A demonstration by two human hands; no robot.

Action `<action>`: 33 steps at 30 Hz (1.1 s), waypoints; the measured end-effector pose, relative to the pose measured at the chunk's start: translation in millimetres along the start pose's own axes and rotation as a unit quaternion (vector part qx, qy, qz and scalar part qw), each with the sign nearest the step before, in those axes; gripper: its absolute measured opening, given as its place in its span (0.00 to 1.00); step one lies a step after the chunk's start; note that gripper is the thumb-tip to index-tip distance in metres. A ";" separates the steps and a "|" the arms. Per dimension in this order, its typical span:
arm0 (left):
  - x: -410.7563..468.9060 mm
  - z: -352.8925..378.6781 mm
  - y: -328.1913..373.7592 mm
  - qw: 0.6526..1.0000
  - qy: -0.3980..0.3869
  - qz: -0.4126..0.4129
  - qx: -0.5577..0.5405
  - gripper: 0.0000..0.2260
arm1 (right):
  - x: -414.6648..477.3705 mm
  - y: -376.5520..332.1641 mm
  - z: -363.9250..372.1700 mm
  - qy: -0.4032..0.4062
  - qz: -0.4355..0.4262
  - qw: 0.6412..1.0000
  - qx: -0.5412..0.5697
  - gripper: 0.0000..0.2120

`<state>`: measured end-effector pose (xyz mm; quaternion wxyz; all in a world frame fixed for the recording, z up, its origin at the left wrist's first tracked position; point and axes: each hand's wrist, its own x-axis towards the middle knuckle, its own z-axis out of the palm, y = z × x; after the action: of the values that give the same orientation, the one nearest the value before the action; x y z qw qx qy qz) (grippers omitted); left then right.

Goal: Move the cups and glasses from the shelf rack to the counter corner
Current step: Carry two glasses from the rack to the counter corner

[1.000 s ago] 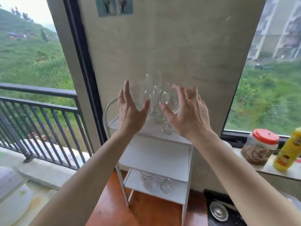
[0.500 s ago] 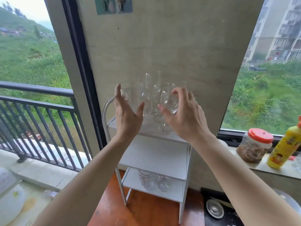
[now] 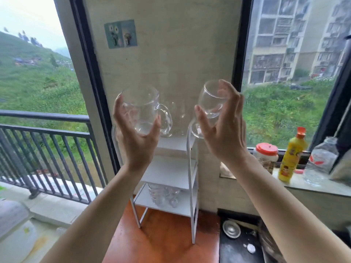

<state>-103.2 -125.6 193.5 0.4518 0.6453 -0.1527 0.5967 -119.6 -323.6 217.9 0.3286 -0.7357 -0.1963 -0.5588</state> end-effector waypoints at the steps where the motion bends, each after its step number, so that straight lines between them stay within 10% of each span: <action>1: -7.6 2.2 16.1 1.000 0.006 0.009 -0.014 0.37 | -5.6 3.7 -18.1 -0.003 0.001 1.000 -0.009 0.28; 19: -219.2 103.9 230.1 0.925 -0.279 -0.118 -0.230 0.42 | -148.9 48.5 -326.5 0.041 0.176 0.946 -0.270 0.30; 24: -268.8 119.4 273.8 0.835 -0.382 -0.167 -0.359 0.42 | -189.2 23.0 -386.9 0.085 0.268 0.888 -0.365 0.42; 33: -363.7 92.9 408.5 0.622 -0.536 -0.216 -0.529 0.35 | -291.6 -92.1 -514.2 0.222 0.450 0.753 -0.425 0.27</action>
<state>-432.9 -543.8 38.2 0.6692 0.5150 -0.5132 -0.1534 -623.5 -596.9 46.9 0.2295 -0.6582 0.4939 -0.5198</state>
